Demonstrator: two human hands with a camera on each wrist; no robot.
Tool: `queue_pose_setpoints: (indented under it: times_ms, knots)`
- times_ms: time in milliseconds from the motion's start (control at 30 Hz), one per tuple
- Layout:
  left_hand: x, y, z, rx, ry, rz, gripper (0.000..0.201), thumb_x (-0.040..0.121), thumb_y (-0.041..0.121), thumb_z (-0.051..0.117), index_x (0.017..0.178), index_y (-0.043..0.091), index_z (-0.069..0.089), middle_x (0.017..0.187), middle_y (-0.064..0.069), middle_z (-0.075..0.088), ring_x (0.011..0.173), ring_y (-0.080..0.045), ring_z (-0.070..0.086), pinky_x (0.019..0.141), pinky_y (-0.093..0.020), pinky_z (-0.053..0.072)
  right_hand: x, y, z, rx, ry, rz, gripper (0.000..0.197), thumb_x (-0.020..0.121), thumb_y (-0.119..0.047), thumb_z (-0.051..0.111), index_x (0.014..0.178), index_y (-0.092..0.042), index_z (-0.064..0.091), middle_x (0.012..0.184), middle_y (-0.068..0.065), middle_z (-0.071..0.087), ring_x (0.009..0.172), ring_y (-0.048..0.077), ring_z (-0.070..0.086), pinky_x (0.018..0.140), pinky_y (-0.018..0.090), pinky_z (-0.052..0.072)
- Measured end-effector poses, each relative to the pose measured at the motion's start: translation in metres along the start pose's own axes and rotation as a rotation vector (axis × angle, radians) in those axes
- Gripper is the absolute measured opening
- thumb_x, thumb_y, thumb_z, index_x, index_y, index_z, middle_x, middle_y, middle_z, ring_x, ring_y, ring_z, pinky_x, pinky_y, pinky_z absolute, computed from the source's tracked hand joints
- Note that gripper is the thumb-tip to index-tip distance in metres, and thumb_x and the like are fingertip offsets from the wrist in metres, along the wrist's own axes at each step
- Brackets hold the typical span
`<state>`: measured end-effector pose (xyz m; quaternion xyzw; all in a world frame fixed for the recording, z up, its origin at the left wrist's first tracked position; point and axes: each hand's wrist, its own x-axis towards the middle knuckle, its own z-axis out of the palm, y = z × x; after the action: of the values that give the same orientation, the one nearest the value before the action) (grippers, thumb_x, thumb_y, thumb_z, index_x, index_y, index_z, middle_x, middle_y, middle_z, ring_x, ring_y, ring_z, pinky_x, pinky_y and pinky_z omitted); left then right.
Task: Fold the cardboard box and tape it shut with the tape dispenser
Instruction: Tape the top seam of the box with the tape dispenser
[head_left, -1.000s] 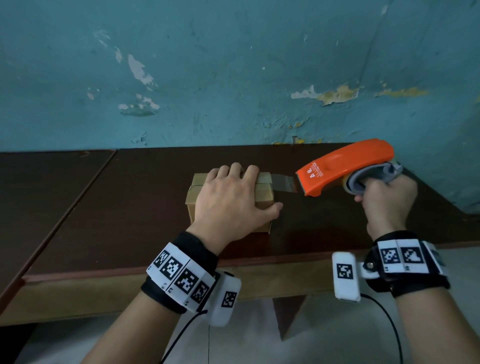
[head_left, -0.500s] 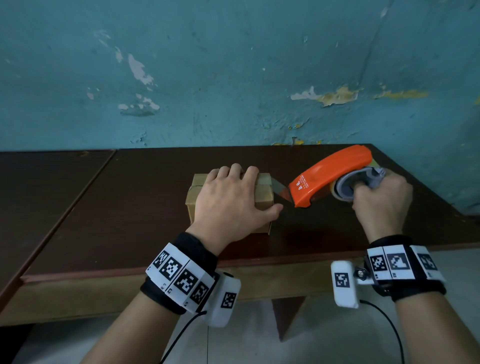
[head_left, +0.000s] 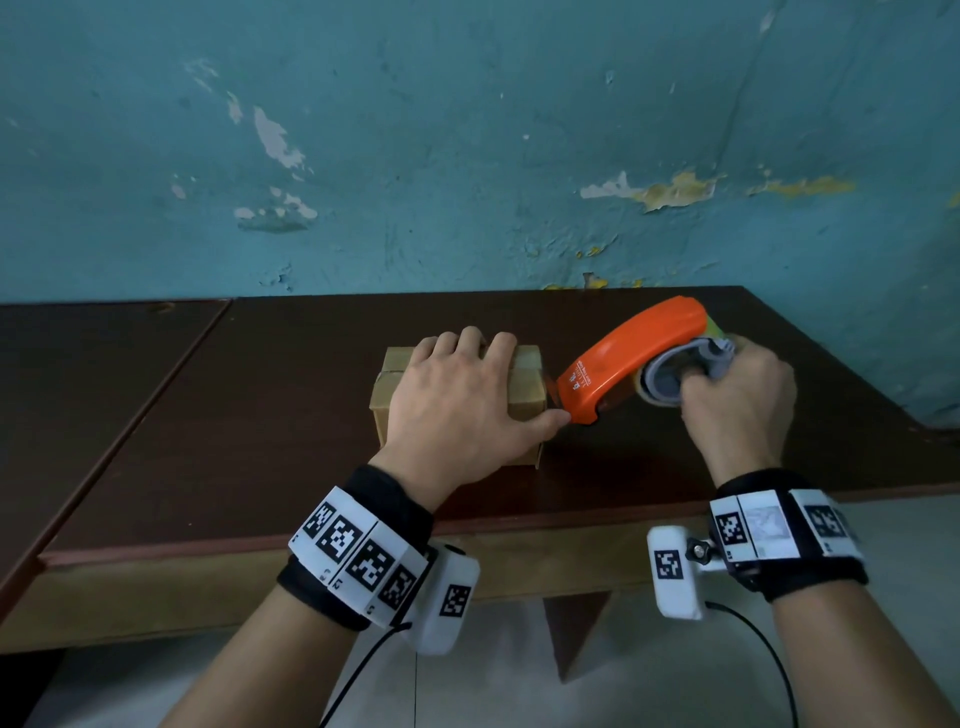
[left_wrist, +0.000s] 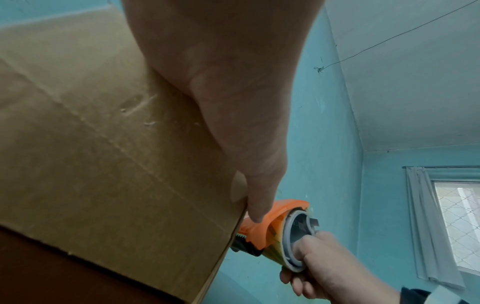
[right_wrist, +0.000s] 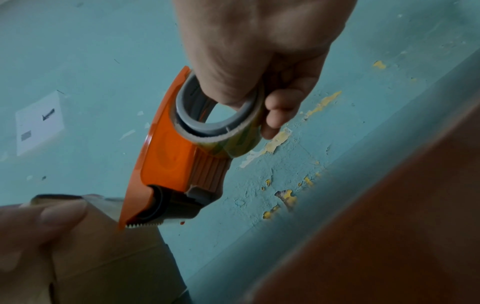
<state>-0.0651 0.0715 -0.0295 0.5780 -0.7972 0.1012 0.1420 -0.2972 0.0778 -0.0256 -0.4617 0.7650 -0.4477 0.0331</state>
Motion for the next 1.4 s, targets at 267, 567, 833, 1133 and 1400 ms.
queue_pose_setpoints:
  times_ms: [267,567,833,1133,1400]
  knots:
    - [0.0,0.0,-0.001,0.017,-0.014,0.02,0.099,0.076,0.098,0.036,0.139,0.024,0.052,0.125,-0.004,0.064,0.119,-0.027,0.06,0.111,-0.044,0.041,-0.004,-0.004,0.015,-0.037,-0.002,-0.076,0.014,0.091,-0.011,0.068,0.086,-0.022,0.061,0.084,-0.001,0.06,0.08,0.019,0.061,0.073,0.035,0.049]
    - [0.001,0.004,-0.001,0.034,-0.017,-0.003,0.098,0.076,0.097,0.037,0.14,0.024,0.051,0.126,-0.006,0.063,0.12,-0.029,0.06,0.111,-0.045,0.042,-0.011,-0.017,0.018,-0.02,0.036,-0.1,0.027,0.088,-0.013,0.067,0.113,-0.019,0.06,0.098,0.003,0.066,0.096,0.024,0.066,0.082,0.041,0.055]
    - [0.0,0.004,0.0,0.035,-0.002,-0.009,0.095,0.076,0.096,0.039,0.135,0.023,0.055,0.122,-0.007,0.064,0.116,-0.03,0.061,0.108,-0.046,0.043,-0.031,-0.034,0.017,0.664,-0.021,-0.138,0.053,0.075,-0.018,0.056,0.128,-0.022,0.059,0.118,0.01,0.064,0.103,0.022,0.066,0.087,0.049,0.058]
    - [-0.002,0.004,-0.001,0.026,0.013,-0.004,0.091,0.077,0.093,0.041,0.133,0.023,0.055,0.12,-0.008,0.065,0.115,-0.031,0.062,0.109,-0.046,0.042,-0.057,-0.046,0.032,0.857,-0.026,-0.197,0.083,0.076,-0.046,0.081,0.141,-0.017,0.038,0.122,-0.006,0.059,0.112,0.011,0.064,0.095,0.043,0.057]
    - [-0.003,0.003,-0.002,0.005,0.004,-0.003,0.093,0.076,0.091,0.047,0.139,0.022,0.053,0.123,-0.008,0.064,0.118,-0.031,0.06,0.111,-0.046,0.039,-0.055,-0.055,0.051,0.97,0.059,0.062,0.1,0.062,-0.033,0.095,0.141,-0.028,0.034,0.128,-0.01,0.053,0.111,-0.002,0.061,0.085,0.019,0.057]
